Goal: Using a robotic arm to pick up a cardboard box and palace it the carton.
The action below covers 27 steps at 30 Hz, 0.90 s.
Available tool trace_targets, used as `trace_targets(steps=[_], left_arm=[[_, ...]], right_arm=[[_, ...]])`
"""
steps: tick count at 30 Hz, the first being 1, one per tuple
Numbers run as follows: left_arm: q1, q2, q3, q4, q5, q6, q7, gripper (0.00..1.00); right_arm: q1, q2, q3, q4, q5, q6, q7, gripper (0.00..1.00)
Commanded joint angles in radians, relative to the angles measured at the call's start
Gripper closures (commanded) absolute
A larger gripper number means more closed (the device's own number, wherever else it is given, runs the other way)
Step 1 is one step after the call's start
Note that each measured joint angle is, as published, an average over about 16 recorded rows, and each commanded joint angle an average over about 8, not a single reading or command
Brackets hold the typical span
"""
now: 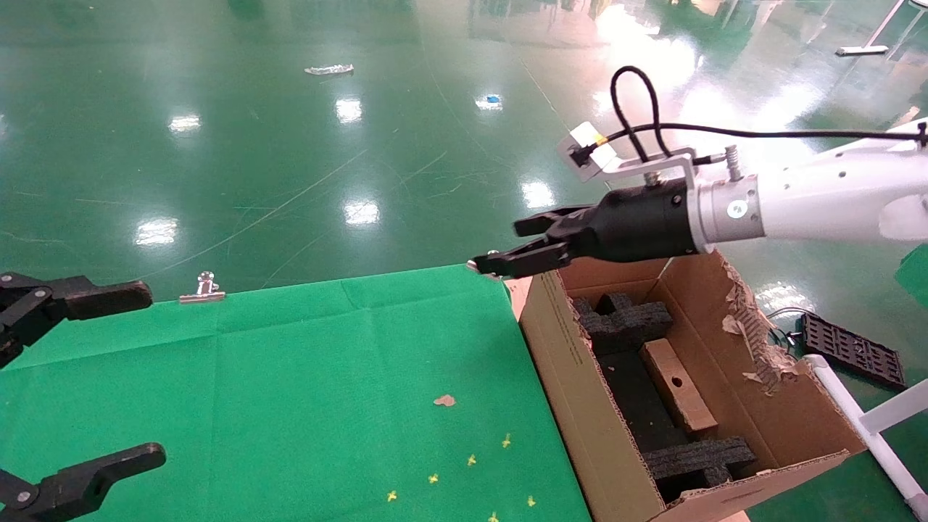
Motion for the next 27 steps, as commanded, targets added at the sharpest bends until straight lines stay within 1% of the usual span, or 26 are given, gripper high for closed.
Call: trace_targets(steps=[1, 27], left_arm=[[0.0, 0.0, 0.0, 0.0, 0.0, 0.0, 0.0, 0.0], [0.0, 0.0, 0.001, 0.0, -0.001, 0.0, 0.0, 0.0]], right_arm=[[-0.035, 0.005, 0.04, 0.033, 0.017, -0.011, -0.018, 0.0], [-0.483, 0.068, 0.559, 0.452, 0.236, -0.153, -0.248, 0.0]])
